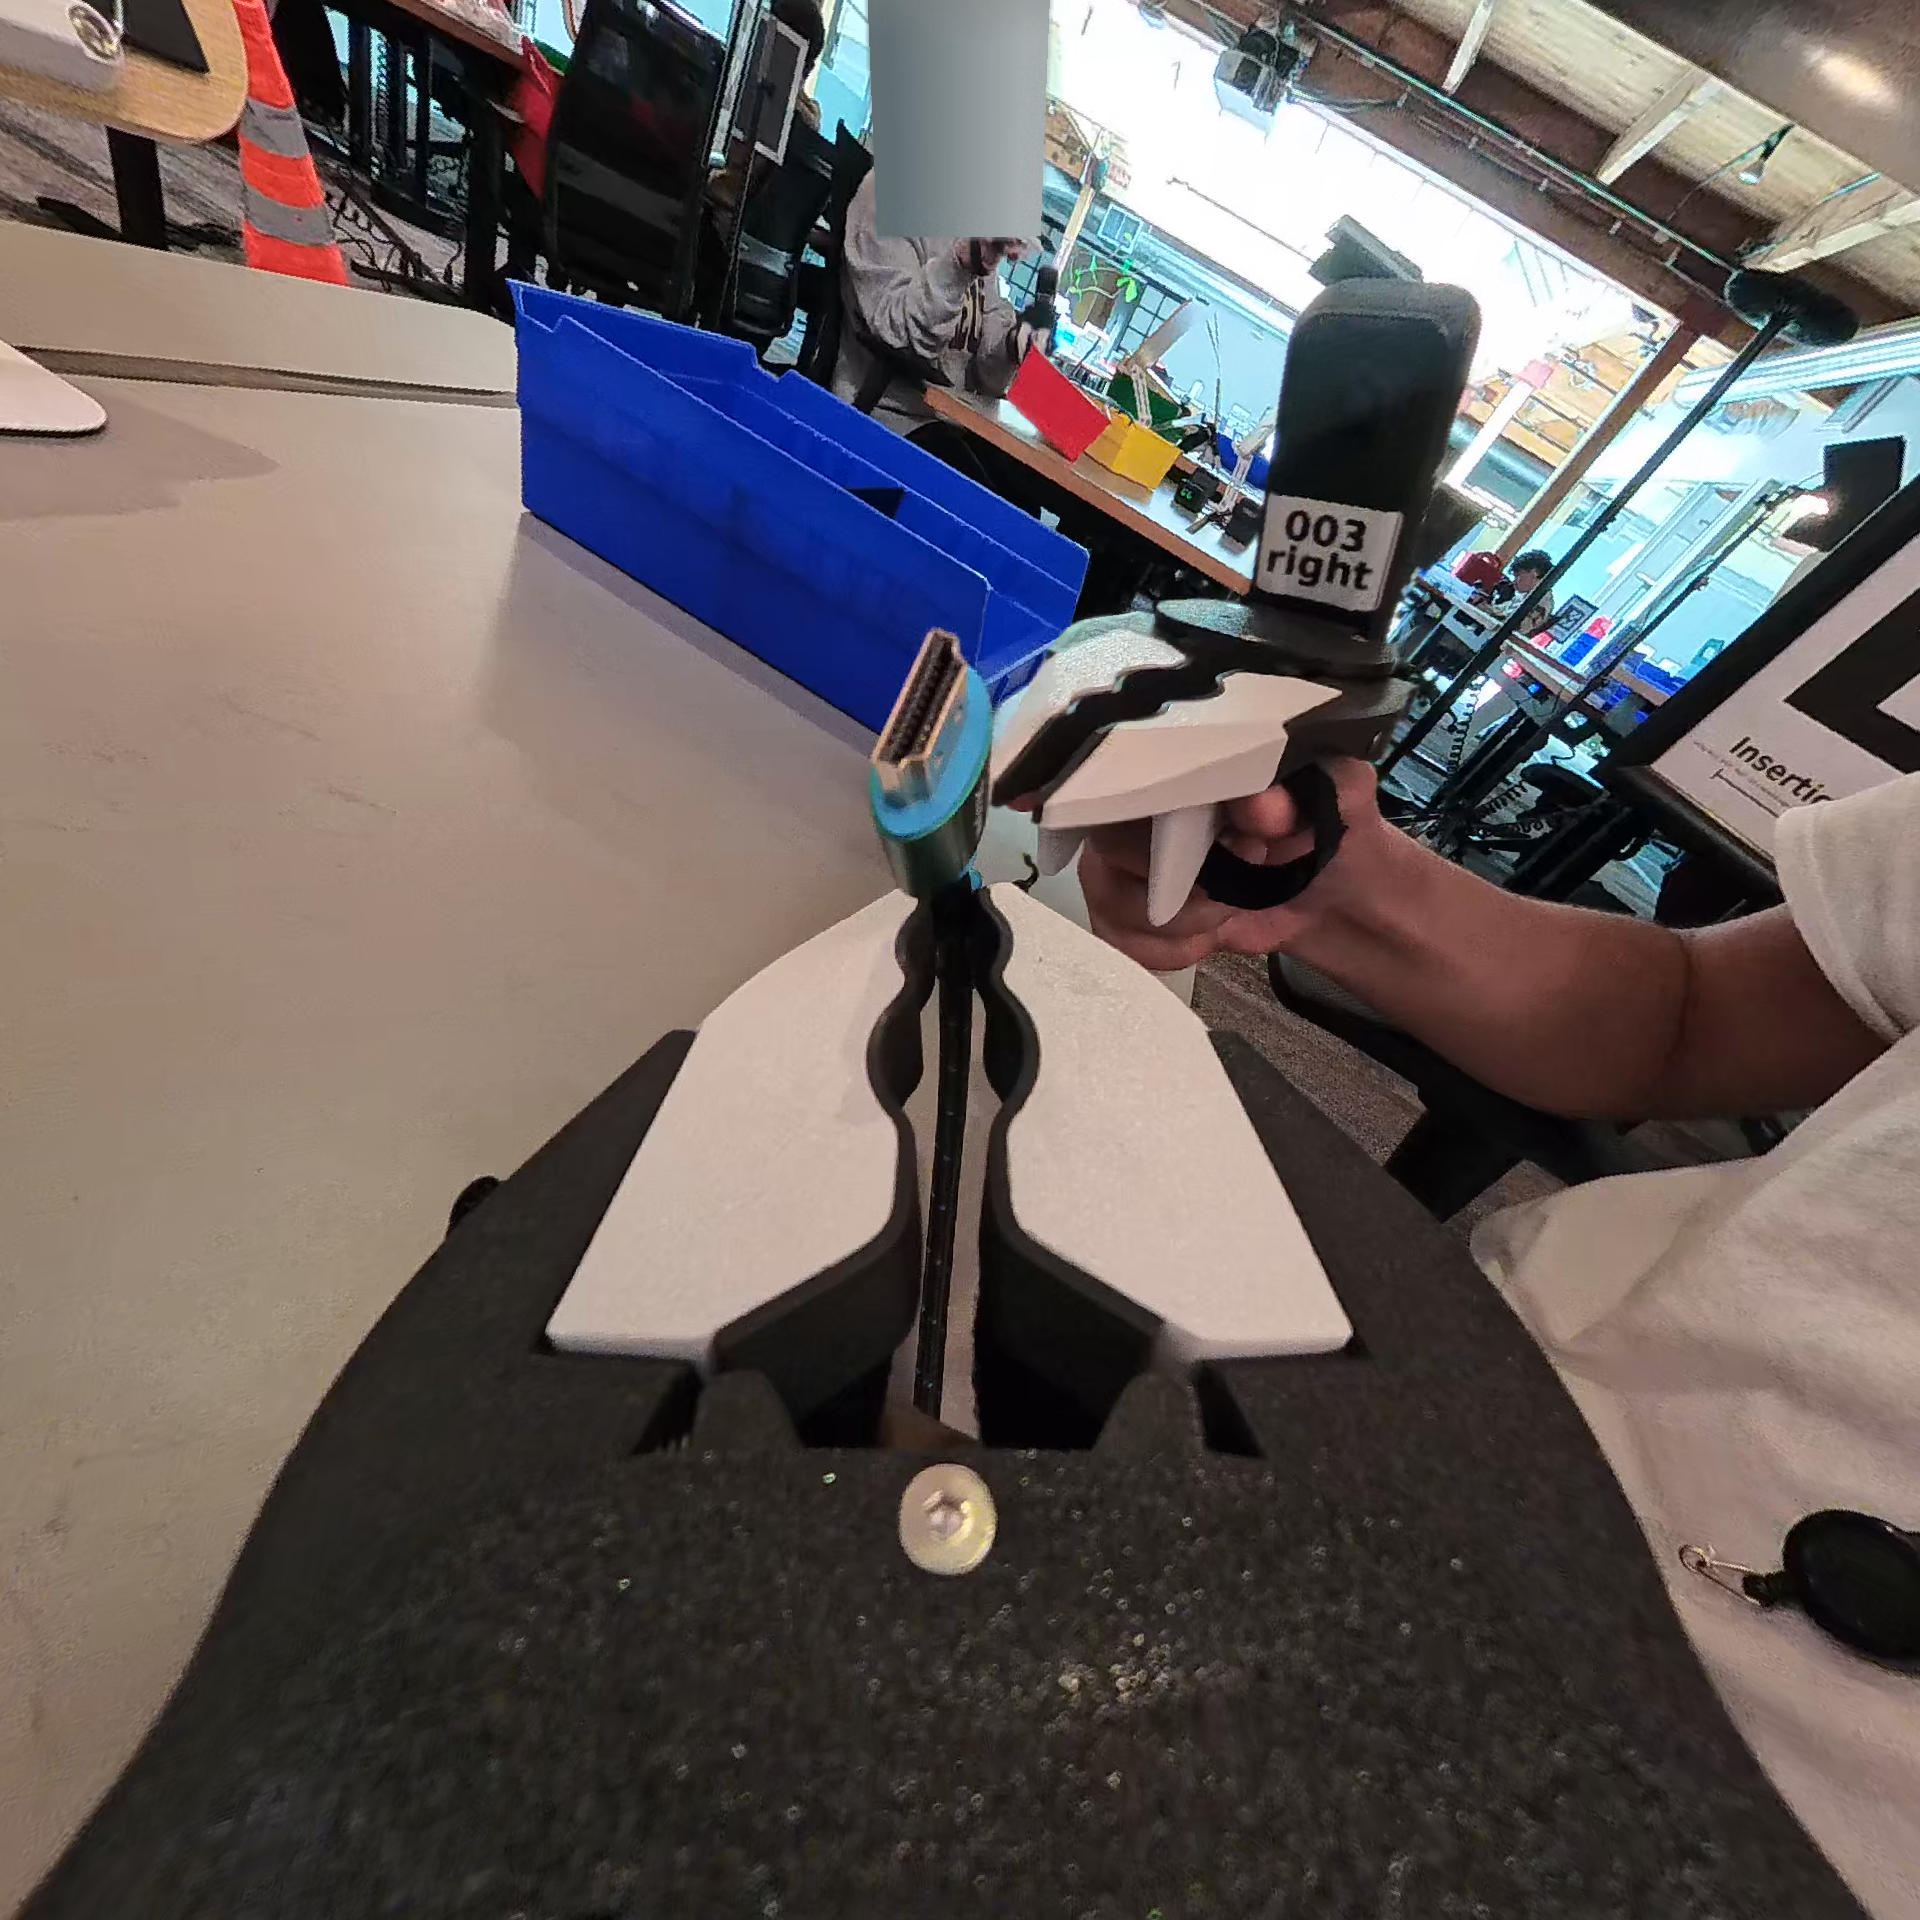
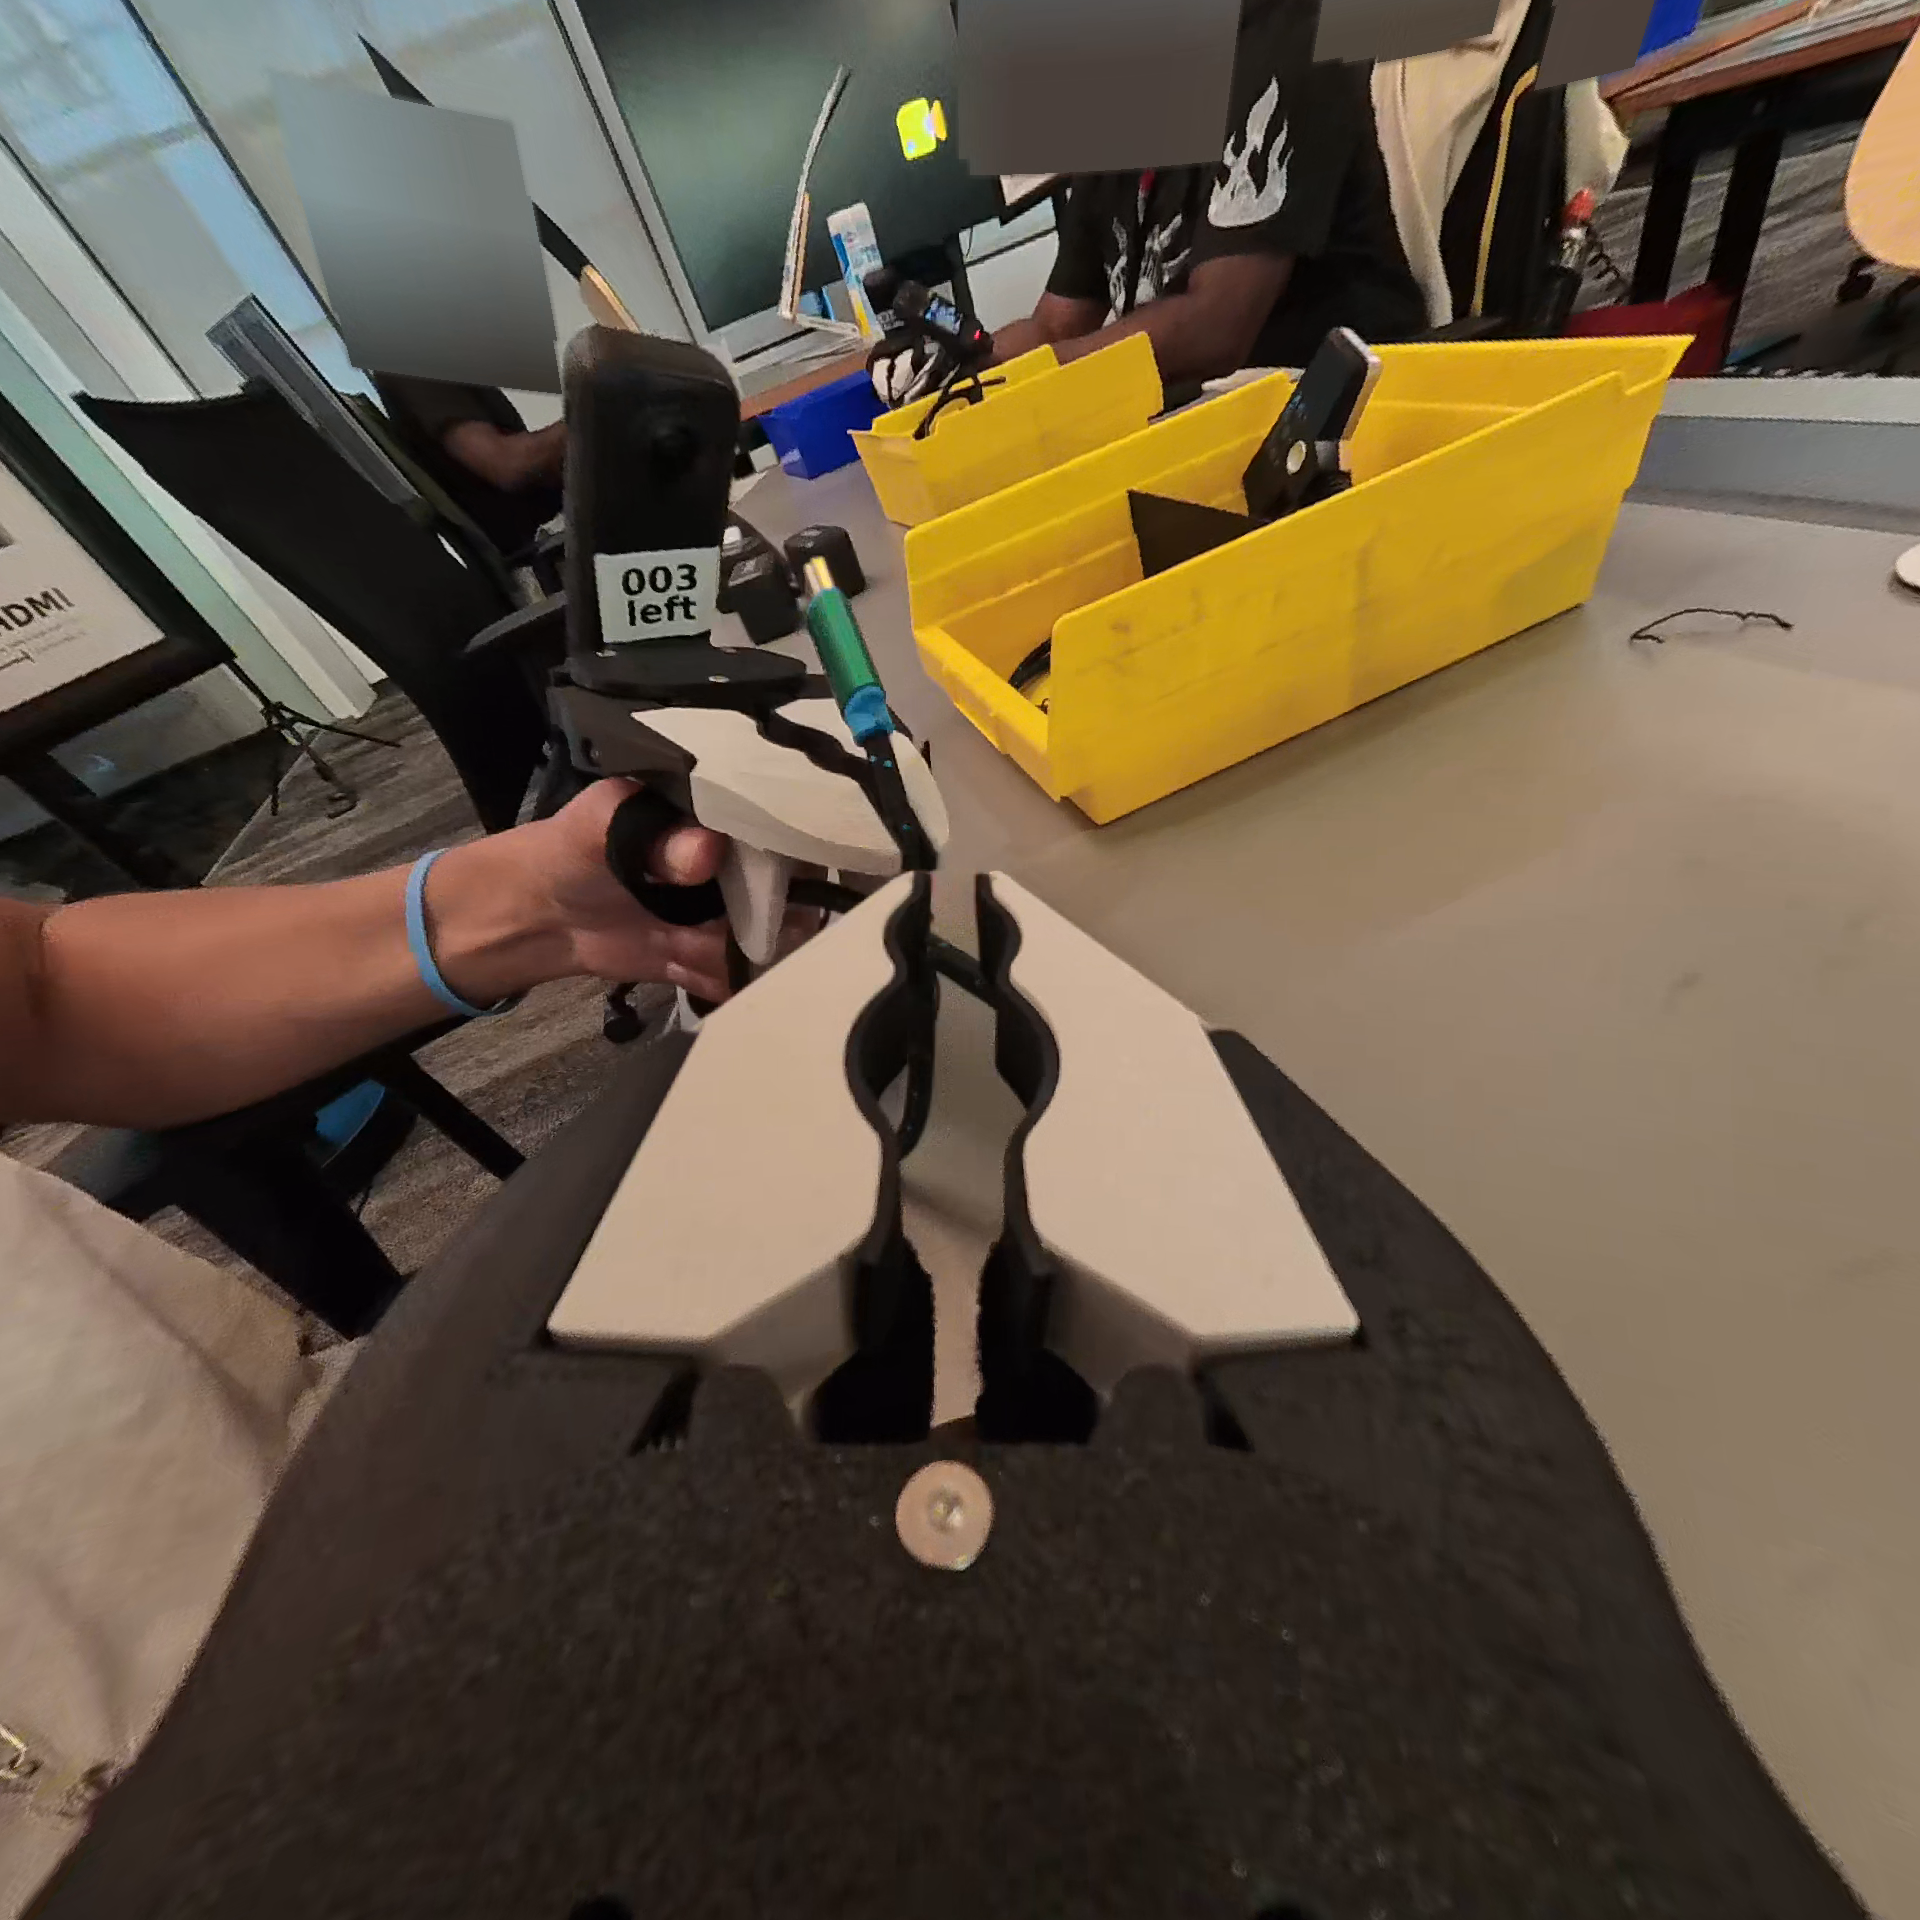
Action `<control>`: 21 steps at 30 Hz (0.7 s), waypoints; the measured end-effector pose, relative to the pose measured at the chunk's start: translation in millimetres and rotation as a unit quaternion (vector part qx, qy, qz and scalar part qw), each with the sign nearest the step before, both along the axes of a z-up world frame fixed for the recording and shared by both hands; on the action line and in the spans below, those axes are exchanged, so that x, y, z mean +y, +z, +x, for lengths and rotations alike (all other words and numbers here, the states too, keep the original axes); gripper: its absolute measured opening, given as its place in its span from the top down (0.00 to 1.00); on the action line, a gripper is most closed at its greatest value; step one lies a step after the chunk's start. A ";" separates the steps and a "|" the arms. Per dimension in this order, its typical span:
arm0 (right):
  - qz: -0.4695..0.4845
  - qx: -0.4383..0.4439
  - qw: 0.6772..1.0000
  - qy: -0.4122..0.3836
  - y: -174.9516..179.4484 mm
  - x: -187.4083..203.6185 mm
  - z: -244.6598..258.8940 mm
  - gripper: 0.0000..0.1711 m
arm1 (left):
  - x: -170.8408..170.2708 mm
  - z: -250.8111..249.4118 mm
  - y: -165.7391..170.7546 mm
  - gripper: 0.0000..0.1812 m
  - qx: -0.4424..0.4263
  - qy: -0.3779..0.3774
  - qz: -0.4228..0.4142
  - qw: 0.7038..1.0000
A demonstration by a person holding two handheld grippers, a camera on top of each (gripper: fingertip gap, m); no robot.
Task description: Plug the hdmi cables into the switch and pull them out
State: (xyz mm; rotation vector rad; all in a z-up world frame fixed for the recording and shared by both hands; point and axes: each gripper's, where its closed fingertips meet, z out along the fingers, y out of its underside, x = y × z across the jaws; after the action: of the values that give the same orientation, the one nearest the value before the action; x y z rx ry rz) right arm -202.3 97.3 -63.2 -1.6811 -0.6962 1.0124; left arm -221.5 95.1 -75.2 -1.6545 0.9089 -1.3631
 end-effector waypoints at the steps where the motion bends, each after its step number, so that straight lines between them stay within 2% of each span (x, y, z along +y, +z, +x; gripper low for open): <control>1: -0.003 0.000 1.000 0.007 -1.2 -1.3 -0.7 0.95 | -0.9 0.6 -0.1 0.97 0.001 -0.002 0.000 1.000; 4: -0.004 -0.014 1.000 0.021 -5.4 -5.1 -6.2 0.94 | -2.4 2.1 -0.8 0.96 0.003 -0.004 0.001 1.000; 6: 0.003 -0.029 0.999 0.021 -8.3 -6.0 -7.7 1.00 | -2.1 2.4 -1.8 0.97 0.005 -0.002 0.002 1.000; 8: -0.001 -0.032 0.999 0.015 -9.5 -3.7 -4.9 1.00 | -1.8 2.0 -2.0 0.97 0.006 -0.001 0.002 1.000; 12: -0.037 0.025 0.999 -0.028 -2.1 12.6 15.0 1.00 | 4.3 -4.0 -2.4 0.97 0.008 0.010 0.002 1.000; 16: -0.036 0.027 0.999 0.005 2.7 3.8 12.1 1.00 | 7.1 -5.8 -1.9 0.97 0.005 0.013 0.000 1.000; 18: -0.041 0.003 0.999 0.030 -4.3 -4.3 -0.7 0.89 | 5.7 -3.8 -2.1 0.97 0.006 0.012 0.001 1.000; 19: -0.036 -0.009 0.999 0.037 -7.5 -7.3 -6.3 0.88 | 4.4 -3.0 -2.2 0.97 0.007 0.009 0.002 1.000; 20: -0.026 -0.019 0.999 0.034 -9.6 -7.8 -9.6 0.90 | 3.6 -2.3 -2.2 0.97 0.008 0.008 0.003 1.000; 21: -0.016 -0.028 0.999 0.029 -10.9 -7.4 -11.1 0.97 | 3.0 -2.1 -2.1 0.97 0.009 0.008 0.003 1.000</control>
State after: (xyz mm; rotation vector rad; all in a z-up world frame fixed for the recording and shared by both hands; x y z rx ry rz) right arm -213.3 89.9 -74.1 -1.7309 -0.7735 1.0258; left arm -223.6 98.1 -77.3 -1.6675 0.9068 -1.3354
